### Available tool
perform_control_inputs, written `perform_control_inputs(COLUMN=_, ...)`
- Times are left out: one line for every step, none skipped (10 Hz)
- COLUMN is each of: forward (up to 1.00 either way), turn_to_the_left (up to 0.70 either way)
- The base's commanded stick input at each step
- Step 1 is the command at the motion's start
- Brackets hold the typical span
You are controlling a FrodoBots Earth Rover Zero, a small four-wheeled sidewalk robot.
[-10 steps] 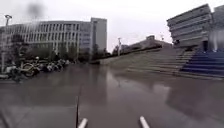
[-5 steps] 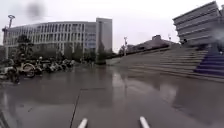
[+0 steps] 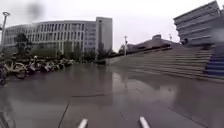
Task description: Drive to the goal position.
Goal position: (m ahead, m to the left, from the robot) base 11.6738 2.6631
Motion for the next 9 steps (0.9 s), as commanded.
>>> perform_control_inputs(forward=1.0, turn_to_the_left=0.0)
perform_control_inputs(forward=1.0, turn_to_the_left=0.0)
perform_control_inputs(forward=1.0, turn_to_the_left=0.0)
perform_control_inputs(forward=1.0, turn_to_the_left=0.0)
perform_control_inputs(forward=1.0, turn_to_the_left=0.0)
perform_control_inputs(forward=1.0, turn_to_the_left=0.0)
perform_control_inputs(forward=1.0, turn_to_the_left=0.01)
perform_control_inputs(forward=1.0, turn_to_the_left=0.03)
perform_control_inputs(forward=1.0, turn_to_the_left=0.4)
